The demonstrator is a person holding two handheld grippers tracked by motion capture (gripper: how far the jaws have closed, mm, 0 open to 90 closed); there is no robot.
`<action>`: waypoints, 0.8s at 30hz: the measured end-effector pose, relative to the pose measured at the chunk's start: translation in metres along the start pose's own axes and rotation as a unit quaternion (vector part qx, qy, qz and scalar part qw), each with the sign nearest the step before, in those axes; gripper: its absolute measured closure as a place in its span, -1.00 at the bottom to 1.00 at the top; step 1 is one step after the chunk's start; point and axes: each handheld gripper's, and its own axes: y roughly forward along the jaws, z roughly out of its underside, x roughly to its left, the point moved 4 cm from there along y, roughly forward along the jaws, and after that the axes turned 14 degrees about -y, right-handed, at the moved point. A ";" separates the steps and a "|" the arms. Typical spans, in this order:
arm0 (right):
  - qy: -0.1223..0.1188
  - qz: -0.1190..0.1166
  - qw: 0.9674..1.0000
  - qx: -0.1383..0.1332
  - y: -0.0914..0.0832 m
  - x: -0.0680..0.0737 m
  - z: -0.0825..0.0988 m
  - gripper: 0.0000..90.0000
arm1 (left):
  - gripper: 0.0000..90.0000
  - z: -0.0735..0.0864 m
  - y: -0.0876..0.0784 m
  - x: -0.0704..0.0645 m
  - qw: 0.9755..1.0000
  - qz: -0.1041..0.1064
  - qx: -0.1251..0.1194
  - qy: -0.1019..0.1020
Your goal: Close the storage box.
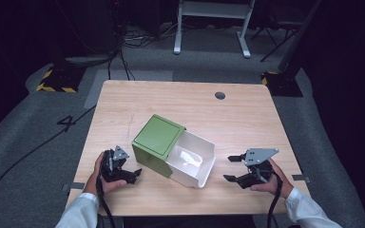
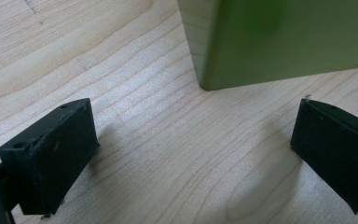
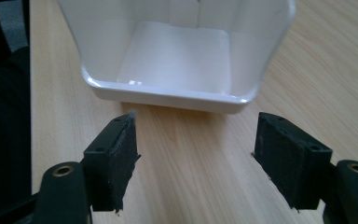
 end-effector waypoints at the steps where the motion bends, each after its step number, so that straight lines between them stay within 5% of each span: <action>1: 0.001 -0.006 1.000 0.000 0.003 0.002 -0.002 -0.33 | -0.99 0.000 0.000 0.000 1.000 0.000 0.000 0.000; 13: -0.028 -0.054 0.998 -0.006 0.034 0.028 -0.032 -0.14 | -0.99 0.000 0.000 0.000 1.000 0.000 0.000 0.000; 24: -0.046 -0.083 0.995 0.016 0.067 0.045 -0.050 0.16 | -0.99 0.000 0.000 0.000 1.000 0.000 0.000 0.000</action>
